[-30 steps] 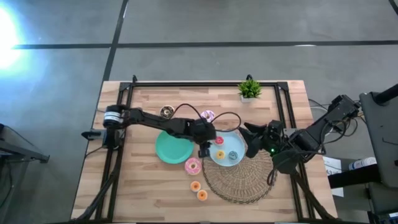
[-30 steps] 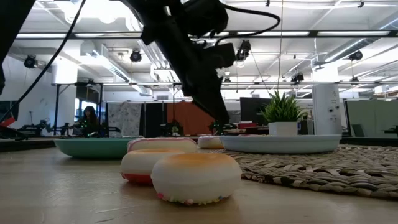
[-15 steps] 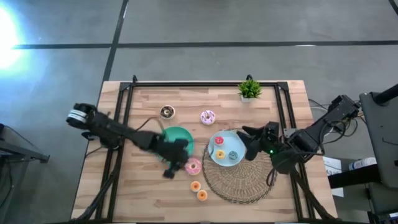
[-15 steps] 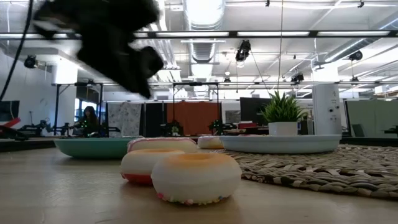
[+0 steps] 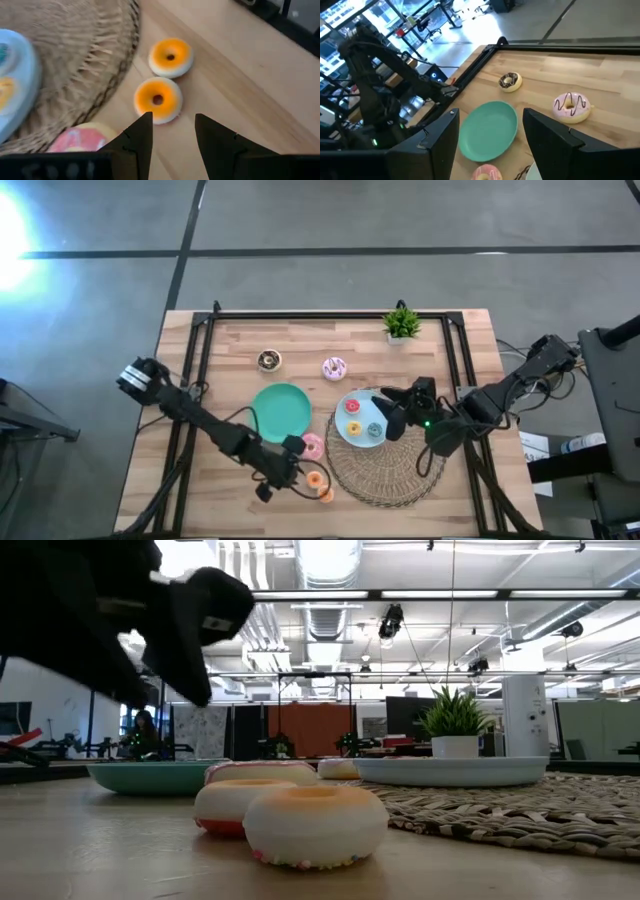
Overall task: Pick & Place donuts
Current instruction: Put the small red donut on the blue plate
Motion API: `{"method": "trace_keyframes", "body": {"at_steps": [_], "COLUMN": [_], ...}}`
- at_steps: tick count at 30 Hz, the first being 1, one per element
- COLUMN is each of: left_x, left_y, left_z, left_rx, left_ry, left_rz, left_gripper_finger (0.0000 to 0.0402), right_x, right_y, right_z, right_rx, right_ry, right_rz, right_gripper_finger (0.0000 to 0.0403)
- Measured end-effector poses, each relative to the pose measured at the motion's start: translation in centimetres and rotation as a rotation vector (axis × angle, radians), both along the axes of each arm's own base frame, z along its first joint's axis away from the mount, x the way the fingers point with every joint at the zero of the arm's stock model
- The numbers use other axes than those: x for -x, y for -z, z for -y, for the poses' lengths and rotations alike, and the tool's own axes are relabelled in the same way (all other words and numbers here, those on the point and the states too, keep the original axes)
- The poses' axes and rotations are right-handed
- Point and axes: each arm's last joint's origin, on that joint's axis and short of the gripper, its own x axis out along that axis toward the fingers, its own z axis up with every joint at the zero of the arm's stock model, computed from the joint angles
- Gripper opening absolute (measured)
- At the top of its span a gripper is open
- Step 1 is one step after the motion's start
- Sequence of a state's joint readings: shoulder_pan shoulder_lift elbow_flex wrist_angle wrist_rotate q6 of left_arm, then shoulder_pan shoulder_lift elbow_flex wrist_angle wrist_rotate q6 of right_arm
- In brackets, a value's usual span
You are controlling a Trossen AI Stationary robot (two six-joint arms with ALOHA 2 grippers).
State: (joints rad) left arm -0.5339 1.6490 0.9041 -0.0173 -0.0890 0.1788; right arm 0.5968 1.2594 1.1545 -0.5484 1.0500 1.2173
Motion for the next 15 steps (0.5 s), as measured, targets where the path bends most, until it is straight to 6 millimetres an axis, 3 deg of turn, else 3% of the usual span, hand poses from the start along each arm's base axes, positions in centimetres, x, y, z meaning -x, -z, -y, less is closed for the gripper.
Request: {"method": "trace_keyframes", "body": {"at_steps": [15], "left_x": [-3.5], "left_y": [3.1], "left_z": [2.4], "left_rx": [-0.030], "left_ry": [0.011], "left_rz": [-0.066], "left_gripper_finger": [0.0122], "right_x": [0.0], "right_y": [0.0], "right_z": [-0.1], "right_rx": [-0.025], "right_ry": [-0.015], "right_rz": [0.003], "right_gripper_finger": [0.0211]}}
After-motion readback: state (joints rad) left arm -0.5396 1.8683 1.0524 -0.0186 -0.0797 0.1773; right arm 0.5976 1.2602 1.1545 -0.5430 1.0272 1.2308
